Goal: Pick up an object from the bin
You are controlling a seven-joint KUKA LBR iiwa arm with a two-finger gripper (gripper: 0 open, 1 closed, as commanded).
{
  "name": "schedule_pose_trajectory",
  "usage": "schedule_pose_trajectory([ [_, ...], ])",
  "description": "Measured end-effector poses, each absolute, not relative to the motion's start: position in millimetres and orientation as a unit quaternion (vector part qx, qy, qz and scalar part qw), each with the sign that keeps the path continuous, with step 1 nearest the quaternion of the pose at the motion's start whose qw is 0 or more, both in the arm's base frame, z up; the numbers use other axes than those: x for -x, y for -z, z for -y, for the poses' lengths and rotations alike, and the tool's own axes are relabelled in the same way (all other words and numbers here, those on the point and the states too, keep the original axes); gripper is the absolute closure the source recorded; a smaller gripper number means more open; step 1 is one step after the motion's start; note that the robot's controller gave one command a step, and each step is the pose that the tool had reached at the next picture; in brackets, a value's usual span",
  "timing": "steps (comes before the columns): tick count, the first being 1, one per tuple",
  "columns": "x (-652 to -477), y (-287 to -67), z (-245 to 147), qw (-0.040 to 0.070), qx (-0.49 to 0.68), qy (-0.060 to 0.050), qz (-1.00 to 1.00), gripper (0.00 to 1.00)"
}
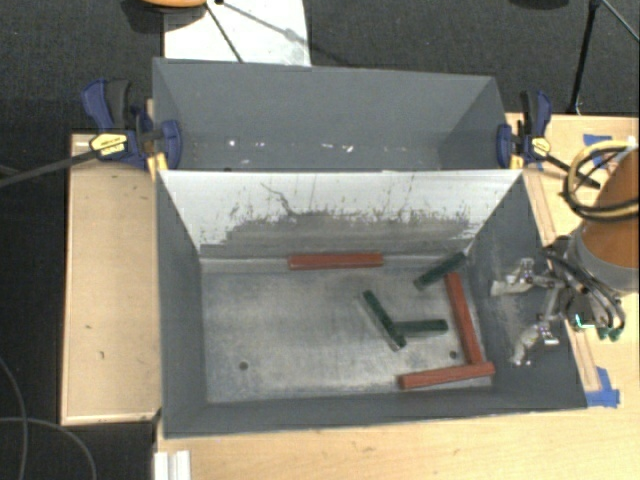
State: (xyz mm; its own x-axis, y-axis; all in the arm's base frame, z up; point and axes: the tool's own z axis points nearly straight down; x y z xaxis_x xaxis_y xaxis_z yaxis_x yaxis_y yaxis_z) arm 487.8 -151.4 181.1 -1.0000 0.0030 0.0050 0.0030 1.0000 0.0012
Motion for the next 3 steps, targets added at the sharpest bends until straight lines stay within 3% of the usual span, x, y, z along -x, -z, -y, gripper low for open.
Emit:
schedule_pose_trajectory([
  [1,-489.8,-185,151,-0.001,-0.001,0.000,1.000,0.00],
  [2,-480.9,-143,70,-0.002,0.024,0.000,1.000,0.00],
  [3,-488.4,-134,35,-0.001,-0.026,0.001,1.000,0.00],
])
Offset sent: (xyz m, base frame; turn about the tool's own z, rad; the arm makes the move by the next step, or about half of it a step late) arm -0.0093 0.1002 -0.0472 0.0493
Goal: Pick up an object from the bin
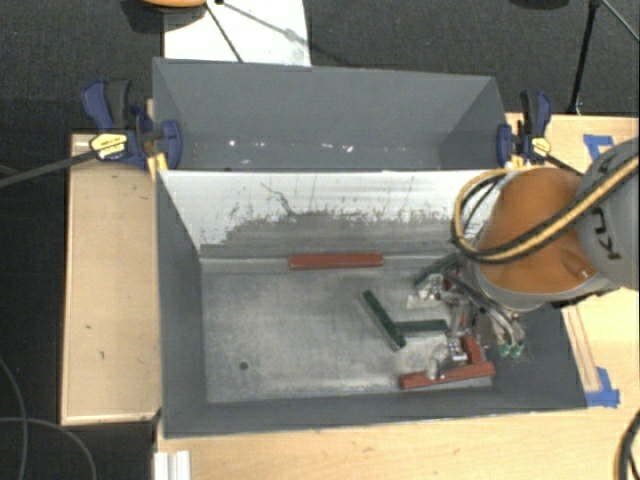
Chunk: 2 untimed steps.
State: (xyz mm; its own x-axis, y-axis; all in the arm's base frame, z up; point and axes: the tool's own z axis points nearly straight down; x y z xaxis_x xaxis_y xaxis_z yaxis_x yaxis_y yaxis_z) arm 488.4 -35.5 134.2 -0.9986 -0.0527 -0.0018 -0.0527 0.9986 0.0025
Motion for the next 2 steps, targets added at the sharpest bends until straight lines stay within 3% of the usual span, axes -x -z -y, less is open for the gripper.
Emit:
schedule_pose_trajectory([
  [1,-490.0,-129,46,0.001,-0.066,0.000,-0.998,0.00],
  [2,-523.4,-96,38,0.002,-0.111,0.000,-0.994,0.00],
])
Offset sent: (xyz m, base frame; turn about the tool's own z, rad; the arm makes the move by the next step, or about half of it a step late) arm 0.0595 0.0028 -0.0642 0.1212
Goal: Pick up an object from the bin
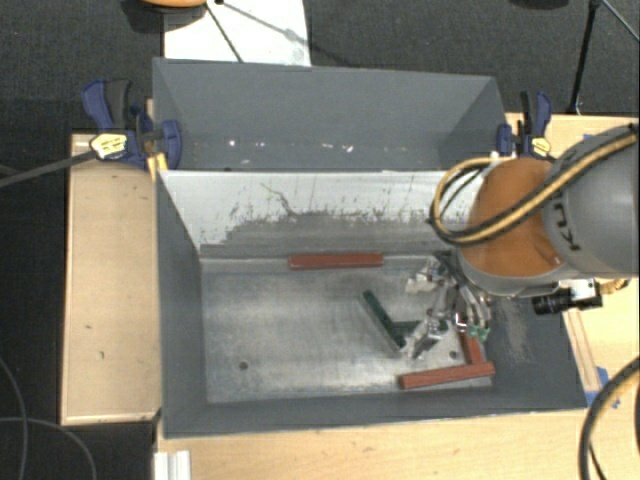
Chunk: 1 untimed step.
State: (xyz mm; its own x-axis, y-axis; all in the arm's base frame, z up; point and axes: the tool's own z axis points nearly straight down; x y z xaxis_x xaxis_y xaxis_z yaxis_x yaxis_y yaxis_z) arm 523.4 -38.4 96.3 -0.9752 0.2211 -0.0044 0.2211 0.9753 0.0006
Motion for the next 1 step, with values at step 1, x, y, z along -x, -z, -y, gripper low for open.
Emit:
schedule_pose_trajectory([
  [1,-535.4,-76.6,22.6,0.003,-0.162,0.002,-0.987,1.00],
])
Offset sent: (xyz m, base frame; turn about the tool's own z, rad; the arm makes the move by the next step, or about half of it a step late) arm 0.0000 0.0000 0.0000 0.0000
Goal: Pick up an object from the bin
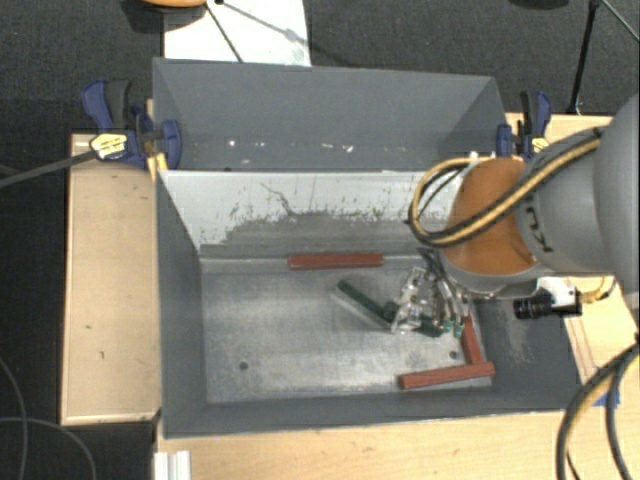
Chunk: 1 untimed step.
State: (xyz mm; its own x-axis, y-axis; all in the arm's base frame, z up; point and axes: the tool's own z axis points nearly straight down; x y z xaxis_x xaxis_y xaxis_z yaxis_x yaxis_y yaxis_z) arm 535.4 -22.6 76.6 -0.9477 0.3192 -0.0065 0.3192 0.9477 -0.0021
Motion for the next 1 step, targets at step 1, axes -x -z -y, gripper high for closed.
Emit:
schedule_pose_trajectory([
  [1,-535.5,-76.5,22.6,0.003,-0.161,0.002,-0.987,1.00],
])
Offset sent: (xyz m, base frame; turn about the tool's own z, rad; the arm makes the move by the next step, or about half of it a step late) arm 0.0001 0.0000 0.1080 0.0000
